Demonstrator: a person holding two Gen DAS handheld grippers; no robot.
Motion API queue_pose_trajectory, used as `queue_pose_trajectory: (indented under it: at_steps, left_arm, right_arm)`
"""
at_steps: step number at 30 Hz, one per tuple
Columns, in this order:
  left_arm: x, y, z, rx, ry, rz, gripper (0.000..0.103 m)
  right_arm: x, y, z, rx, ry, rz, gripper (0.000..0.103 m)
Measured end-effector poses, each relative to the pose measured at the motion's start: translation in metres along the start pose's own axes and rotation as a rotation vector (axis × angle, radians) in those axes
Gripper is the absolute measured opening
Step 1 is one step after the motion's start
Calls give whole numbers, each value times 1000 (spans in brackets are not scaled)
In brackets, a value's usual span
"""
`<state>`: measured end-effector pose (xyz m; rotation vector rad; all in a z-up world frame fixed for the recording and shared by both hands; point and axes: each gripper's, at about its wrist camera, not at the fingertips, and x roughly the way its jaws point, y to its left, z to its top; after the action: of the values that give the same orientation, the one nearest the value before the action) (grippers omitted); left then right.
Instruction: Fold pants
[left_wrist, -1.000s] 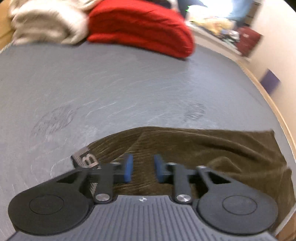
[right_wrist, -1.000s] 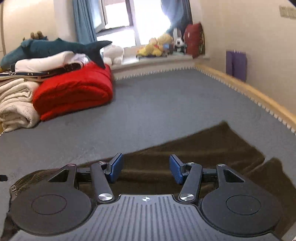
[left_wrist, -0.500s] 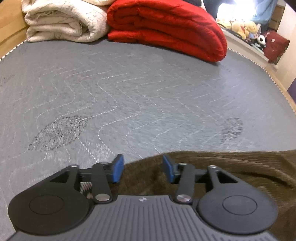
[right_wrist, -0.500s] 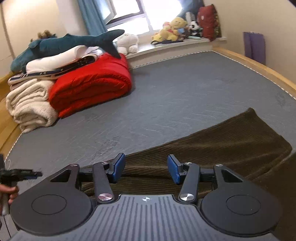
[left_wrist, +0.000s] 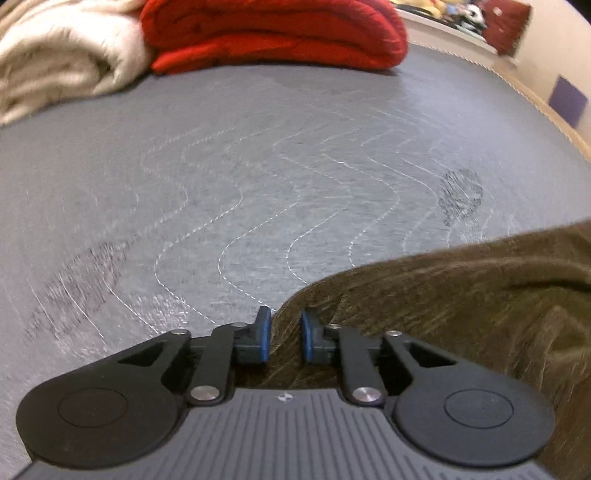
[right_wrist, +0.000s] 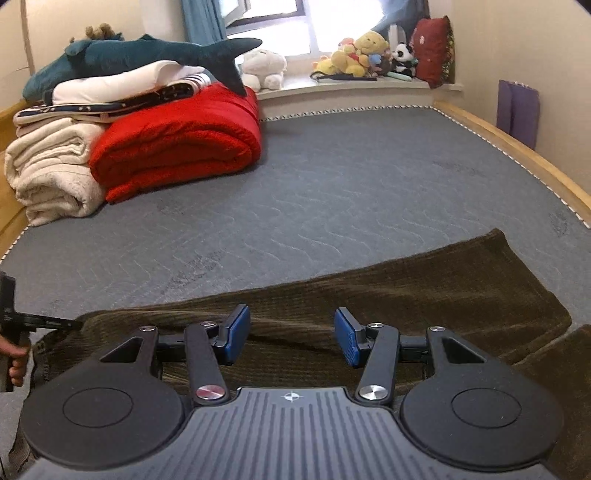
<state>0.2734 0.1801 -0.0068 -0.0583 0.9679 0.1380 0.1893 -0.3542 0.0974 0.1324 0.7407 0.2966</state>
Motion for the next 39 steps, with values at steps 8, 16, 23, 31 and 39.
queue_pose_trajectory:
  at_steps: [8,16,23,31,39]
  left_arm:
    - [-70,-33,-14,154,-66,29,10]
    - [-198,-59,-86,263,-151,-87,9]
    - [-227,-65,-174,239,20,-159,17]
    - [-220,-33,-180,-239,94,-291,36]
    - [-142,-19,-181,-512,347,-252,61]
  right_arm:
    - [-6,-11,-10,93,1,-18,53]
    - [-32,-26,-26,189,-21,-17,21]
    - [-53,-49,-38,232,-46,-39,15]
    - [-49,-98,-52,408,7,-42,16]
    - [-41,-121,-63,501,-4,-32,16]
